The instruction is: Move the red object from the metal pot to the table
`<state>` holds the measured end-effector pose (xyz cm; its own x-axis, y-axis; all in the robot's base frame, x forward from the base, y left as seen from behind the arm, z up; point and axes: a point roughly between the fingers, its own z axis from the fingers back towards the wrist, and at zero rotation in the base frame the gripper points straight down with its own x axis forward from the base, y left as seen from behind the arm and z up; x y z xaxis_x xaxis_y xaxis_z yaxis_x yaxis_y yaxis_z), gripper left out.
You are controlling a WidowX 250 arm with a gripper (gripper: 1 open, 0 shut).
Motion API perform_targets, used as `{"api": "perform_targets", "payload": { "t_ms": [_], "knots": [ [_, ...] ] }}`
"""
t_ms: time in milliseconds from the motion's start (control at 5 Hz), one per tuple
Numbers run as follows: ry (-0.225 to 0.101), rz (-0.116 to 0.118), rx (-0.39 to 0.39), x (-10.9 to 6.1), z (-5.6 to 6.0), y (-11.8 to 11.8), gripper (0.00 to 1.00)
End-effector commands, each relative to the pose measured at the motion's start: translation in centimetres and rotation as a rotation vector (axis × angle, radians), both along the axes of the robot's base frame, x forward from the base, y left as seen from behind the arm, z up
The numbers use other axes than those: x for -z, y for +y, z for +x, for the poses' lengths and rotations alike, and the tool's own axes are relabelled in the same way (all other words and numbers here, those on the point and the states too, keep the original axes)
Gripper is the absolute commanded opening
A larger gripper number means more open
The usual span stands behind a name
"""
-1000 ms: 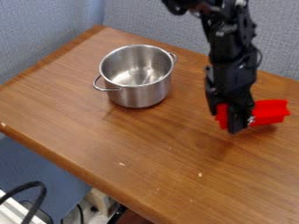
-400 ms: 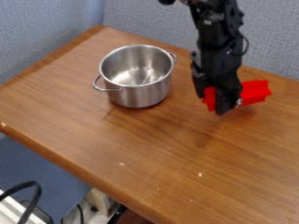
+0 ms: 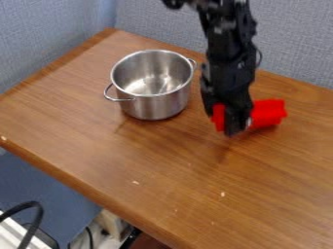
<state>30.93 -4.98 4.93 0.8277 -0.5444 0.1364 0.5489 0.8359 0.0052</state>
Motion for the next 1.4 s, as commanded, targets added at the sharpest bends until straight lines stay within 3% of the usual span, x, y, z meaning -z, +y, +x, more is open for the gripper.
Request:
{"api": "perform_targets", "payload": {
  "t_ms": [0,200,600,1000,1200],
  "knots": [
    [-0.07,0.002,-0.016,-0.9,-0.4,-0.3,0.0],
    [-0.052,-0.006,-0.057,0.5,-0.5,-0.1,0.0],
    [-0.004,-0.017,0.024,1.1,-1.0,-2.7,0.0],
    [0.02,-0.006,0.005,1.7,-1.4,-2.7,0.0],
    [0.036,0.005,-0.008,1.8,-1.0,-1.9,0.0]
  ]
}}
